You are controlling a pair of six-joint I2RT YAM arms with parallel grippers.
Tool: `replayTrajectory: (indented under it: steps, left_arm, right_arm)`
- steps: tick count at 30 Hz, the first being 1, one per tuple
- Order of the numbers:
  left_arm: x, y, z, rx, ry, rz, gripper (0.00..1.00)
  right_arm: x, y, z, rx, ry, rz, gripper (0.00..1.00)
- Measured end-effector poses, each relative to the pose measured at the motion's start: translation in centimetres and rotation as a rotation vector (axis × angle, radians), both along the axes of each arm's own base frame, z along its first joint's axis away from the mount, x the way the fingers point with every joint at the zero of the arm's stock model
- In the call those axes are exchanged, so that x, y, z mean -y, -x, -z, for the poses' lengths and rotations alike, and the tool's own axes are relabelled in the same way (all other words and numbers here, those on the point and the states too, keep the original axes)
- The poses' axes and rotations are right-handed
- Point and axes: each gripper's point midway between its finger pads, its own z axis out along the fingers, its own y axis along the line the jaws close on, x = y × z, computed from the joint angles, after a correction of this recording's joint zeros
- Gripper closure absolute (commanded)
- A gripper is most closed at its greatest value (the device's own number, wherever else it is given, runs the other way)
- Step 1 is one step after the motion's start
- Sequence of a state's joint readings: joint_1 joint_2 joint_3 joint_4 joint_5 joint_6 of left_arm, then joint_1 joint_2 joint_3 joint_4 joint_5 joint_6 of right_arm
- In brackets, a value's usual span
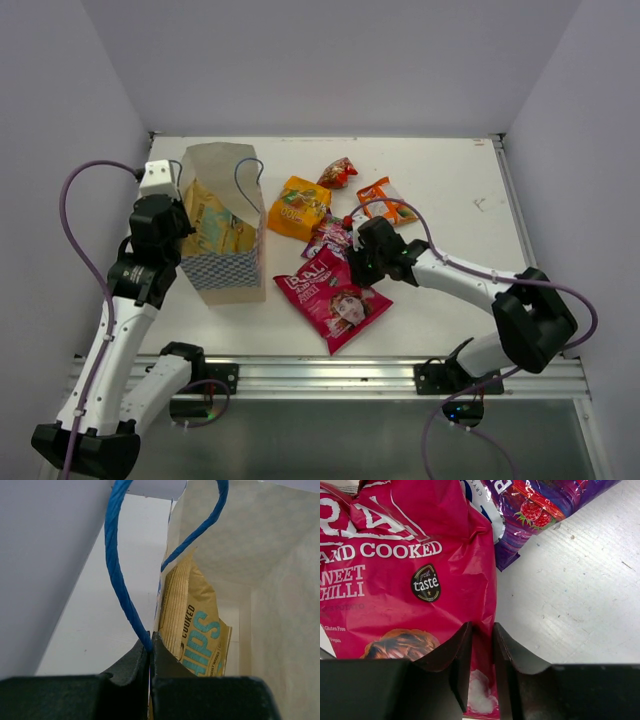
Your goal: Place the snacks into the paper bag
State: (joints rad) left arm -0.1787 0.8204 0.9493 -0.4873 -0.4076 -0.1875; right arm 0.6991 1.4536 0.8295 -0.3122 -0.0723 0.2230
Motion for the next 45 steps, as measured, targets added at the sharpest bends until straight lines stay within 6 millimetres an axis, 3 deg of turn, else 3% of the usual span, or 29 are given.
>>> replayTrajectory:
  steps: [2,3,7,12,15,18,23,27,31,35,37,40,45]
  left_arm:
    - [-0.1,0.0,-0.1,0.005,-0.001,-0.005,1.00]
    - [-0.1,0.1,0.0,0.006,-0.002,-0.007,1.00]
    - [-0.3,0.1,0.1,0.009,-0.005,-0.017,1.00]
    - [-0.5,0.3,0.1,0.016,-0.008,-0.028,1.00]
    - [-0.7,0.3,0.1,0.023,-0.009,-0.034,1.00]
    - [-0.7,0.3,0.0,0.027,-0.009,-0.035,1.00]
    - [-0.6,0.1,0.2,0.035,-0.007,-0.036,1.00]
    - [-0.6,0.0,0.2,0.040,-0.006,-0.035,1.00]
    - [-0.6,-0.1,0.3,0.046,-0.005,-0.035,1.00]
    - [-0.5,-0.1,0.3,0.049,-0.004,-0.033,1.00]
    - [-0.5,-0.2,0.3,0.050,-0.003,-0.030,1.00]
    - [-0.4,-0.2,0.4,0.050,-0.001,-0.027,1.00]
    - [-0.2,-0.4,0.7,0.052,0.002,-0.017,1.00]
  right_arm:
    - [0.0,0.0,-0.1,0.005,0.000,-0.004,0.95]
    - [0.0,0.0,-0.3,0.008,-0.001,-0.008,1.00]
    - [0.2,0.2,-1.9,0.036,-0.026,-0.007,1.00]
    - [1.3,0.2,-6.3,0.123,-0.047,0.025,1.00]
    - [2.0,-0.8,-11.1,0.219,-0.063,0.070,1.00]
    - [2.6,-2.2,-17.3,0.343,-0.096,0.118,1.00]
    - [3.3,-4.5,-30.1,0.606,-0.226,0.209,1.00]
    - [3.0,-5.9,-36.4,0.726,-0.306,0.249,1.00]
    - [0.9,-8.2,-38.9,0.774,-0.365,0.254,1.00]
    - [-2.9,-10.5,-40.4,0.796,-0.429,0.227,1.00]
    - [-5.7,-11.4,-41.8,0.815,-0.461,0.199,1.00]
    - [-11.0,-12.3,-45.4,0.879,-0.531,0.141,1.00]
    - [-17.7,-11.6,-51.6,1.020,-0.687,0.062,1.00]
